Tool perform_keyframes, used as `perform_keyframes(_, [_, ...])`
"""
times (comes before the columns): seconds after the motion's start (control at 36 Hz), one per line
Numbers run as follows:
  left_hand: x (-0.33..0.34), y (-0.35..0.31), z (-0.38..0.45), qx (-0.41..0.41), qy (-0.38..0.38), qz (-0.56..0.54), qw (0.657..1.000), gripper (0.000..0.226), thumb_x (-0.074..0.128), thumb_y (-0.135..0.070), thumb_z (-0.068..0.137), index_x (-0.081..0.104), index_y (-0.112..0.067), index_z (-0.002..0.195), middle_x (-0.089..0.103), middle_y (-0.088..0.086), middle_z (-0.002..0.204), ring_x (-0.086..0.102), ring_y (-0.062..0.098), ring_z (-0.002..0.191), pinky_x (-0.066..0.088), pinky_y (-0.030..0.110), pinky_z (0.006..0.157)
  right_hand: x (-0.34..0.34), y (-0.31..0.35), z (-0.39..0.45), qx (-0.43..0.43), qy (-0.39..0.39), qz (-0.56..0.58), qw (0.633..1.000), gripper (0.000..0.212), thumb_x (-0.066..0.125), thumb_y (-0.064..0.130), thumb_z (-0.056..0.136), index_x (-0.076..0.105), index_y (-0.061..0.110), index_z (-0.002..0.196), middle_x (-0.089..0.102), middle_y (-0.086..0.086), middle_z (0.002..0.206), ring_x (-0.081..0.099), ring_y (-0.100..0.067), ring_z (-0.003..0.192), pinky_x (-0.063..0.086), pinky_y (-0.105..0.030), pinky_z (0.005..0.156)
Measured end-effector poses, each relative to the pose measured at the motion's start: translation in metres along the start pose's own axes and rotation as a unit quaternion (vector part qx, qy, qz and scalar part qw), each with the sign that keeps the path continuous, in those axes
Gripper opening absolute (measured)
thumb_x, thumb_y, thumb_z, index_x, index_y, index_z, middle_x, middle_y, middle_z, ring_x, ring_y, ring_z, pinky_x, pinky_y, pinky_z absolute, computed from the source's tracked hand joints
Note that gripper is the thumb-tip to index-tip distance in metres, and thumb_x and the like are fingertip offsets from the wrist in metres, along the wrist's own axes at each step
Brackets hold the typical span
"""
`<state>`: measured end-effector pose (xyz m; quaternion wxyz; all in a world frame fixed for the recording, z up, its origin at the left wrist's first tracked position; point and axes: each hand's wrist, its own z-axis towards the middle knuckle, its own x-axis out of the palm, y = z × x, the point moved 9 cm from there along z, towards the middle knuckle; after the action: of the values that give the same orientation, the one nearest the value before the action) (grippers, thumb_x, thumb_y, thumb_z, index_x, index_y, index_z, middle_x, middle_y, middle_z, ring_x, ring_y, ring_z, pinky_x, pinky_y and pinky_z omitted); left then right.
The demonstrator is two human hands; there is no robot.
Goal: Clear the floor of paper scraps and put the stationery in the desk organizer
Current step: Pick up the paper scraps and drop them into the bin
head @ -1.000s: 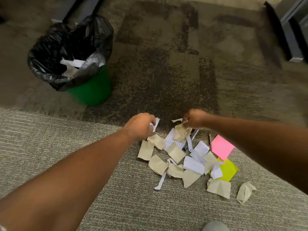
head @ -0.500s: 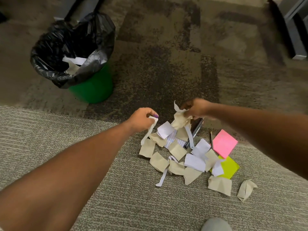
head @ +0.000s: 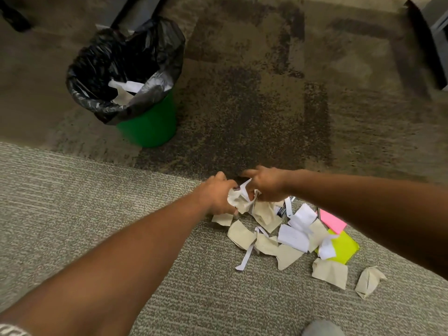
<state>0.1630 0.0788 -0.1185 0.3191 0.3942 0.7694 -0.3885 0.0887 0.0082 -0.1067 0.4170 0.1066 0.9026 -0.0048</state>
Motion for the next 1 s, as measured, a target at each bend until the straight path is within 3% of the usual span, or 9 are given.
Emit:
perform_keyframes(0.08, [0.006,0.001,-0.004,0.007,-0.001,0.065,0.998,0.096,0.079,-0.056,0.07,0.031,-0.03,0.148,0.034,0.003,0.141,0.038,0.025,0.129,0.042,0.043,0.105,0.006,0.004,0.004,0.013,-0.005,-0.019,1.0,0.026,0.058,0.022,0.09,0.063,0.035,0.112,0.033,-0.001,0.151,0.035,-0.029,0.133,0.041,-0.053,0.102])
perform_keyframes(0.19, [0.012,-0.005,-0.009,0.029,-0.003,0.113,0.993,0.091,0.079,-0.05,0.074,0.029,-0.029,0.148,0.036,0.008,0.134,0.045,0.027,0.122,0.046,0.04,0.097,0.004,0.007,0.003,0.017,-0.036,-0.021,0.999,0.029,0.055,0.015,0.091,0.063,0.029,0.115,0.047,-0.001,0.124,0.044,-0.025,0.118,0.042,-0.047,0.094])
perform_keyframes(0.33, [0.013,-0.013,-0.007,0.054,0.011,0.172,0.984,0.087,0.076,-0.044,0.08,0.026,-0.031,0.149,0.038,0.01,0.134,0.047,0.03,0.123,0.05,0.042,0.093,0.006,0.001,0.0,0.014,-0.028,0.009,0.999,0.027,0.057,0.017,0.091,0.06,0.029,0.115,0.051,0.003,0.114,0.055,-0.02,0.109,0.04,-0.052,0.097])
perform_keyframes(0.39, [0.013,-0.016,-0.006,0.059,0.026,0.187,0.98,0.084,0.075,-0.042,0.081,0.027,-0.032,0.149,0.038,0.01,0.134,0.052,0.031,0.118,0.053,0.043,0.09,0.005,-0.004,-0.003,0.011,-0.034,0.023,0.999,0.026,0.059,0.021,0.091,0.061,0.03,0.115,0.053,0.004,0.112,0.057,-0.018,0.106,0.046,-0.046,0.092])
perform_keyframes(0.47, [0.013,-0.024,-0.007,0.083,0.028,0.198,0.976,0.075,0.074,-0.033,0.084,0.033,-0.03,0.146,0.043,0.01,0.129,0.057,0.031,0.111,0.054,0.043,0.086,0.003,-0.014,-0.01,0.009,-0.039,0.041,0.998,0.024,0.062,0.02,0.09,0.063,0.027,0.112,0.056,0.003,0.111,0.058,-0.018,0.101,0.052,-0.035,0.082])
perform_keyframes(0.58, [0.01,-0.033,-0.01,0.103,0.022,0.187,0.977,0.054,0.067,-0.024,0.088,0.046,-0.024,0.137,0.049,0.01,0.12,0.055,0.03,0.11,0.052,0.043,0.085,-0.004,-0.031,-0.021,0.02,-0.046,0.068,0.996,0.023,0.066,0.023,0.086,0.065,0.026,0.109,0.059,0.001,0.109,0.06,-0.02,0.1,0.052,-0.038,0.085])
perform_keyframes(0.75, [0.005,-0.032,-0.013,0.087,-0.002,0.159,0.983,0.034,0.054,-0.001,0.09,0.061,-0.017,0.12,0.051,0.009,0.115,0.054,0.029,0.109,0.051,0.041,0.087,-0.023,-0.044,-0.038,0.039,-0.09,0.085,0.992,0.023,0.065,0.019,0.087,0.068,0.022,0.11,0.063,0.0,0.111,0.059,-0.018,0.103,0.042,-0.027,0.08])
perform_keyframes(0.89, [-0.012,-0.019,-0.016,0.069,-0.047,0.102,0.991,0.016,0.059,-0.017,0.091,0.067,-0.027,0.102,0.051,0.0,0.1,0.06,0.024,0.095,0.043,0.031,0.069,-0.048,-0.058,-0.044,0.065,-0.143,0.136,0.978,0.023,0.068,0.024,0.086,0.068,0.021,0.109,0.065,0.003,0.104,0.061,-0.018,0.098,0.046,-0.031,0.081])
perform_keyframes(1.0, [-0.04,-0.004,-0.018,0.046,-0.11,0.047,0.992,0.009,0.059,-0.032,0.093,0.064,-0.025,0.094,0.05,-0.002,0.095,0.06,0.024,0.094,0.04,0.032,0.067,-0.078,-0.065,-0.045,0.092,-0.193,0.224,0.951,0.018,0.07,0.024,0.085,0.068,0.023,0.103,0.064,0.005,0.091,0.059,-0.015,0.085,0.043,-0.03,0.072])
